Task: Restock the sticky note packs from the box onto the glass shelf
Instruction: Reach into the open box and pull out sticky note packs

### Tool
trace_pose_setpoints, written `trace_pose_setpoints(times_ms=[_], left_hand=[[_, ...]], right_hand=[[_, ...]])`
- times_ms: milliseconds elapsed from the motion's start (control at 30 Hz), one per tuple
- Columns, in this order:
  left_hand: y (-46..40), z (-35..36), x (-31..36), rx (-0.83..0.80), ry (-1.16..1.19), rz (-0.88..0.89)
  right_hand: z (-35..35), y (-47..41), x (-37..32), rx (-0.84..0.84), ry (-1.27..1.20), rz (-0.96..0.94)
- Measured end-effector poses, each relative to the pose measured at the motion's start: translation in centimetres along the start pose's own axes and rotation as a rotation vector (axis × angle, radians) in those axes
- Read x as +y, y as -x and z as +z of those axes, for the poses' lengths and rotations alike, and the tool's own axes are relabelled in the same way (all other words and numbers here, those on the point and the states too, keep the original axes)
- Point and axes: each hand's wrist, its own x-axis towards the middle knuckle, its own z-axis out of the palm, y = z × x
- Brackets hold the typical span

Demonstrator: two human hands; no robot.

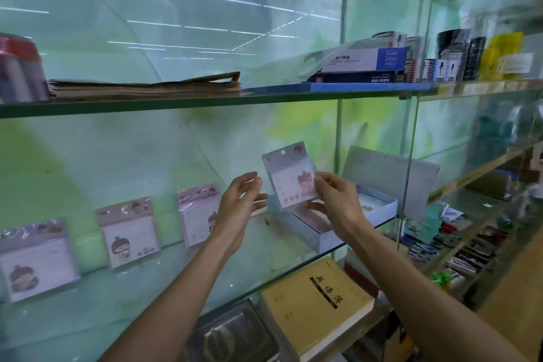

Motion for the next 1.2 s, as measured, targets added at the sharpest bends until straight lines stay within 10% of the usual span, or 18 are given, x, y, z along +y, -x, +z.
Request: trace_pose_setpoints(times_ms=[1200], left_hand=[[12.3, -26.9, 9.4, 0.645, -0.182, 0.196]], right_hand=[[25.8, 12.8, 3.3, -0.716, 0.106, -0.018]])
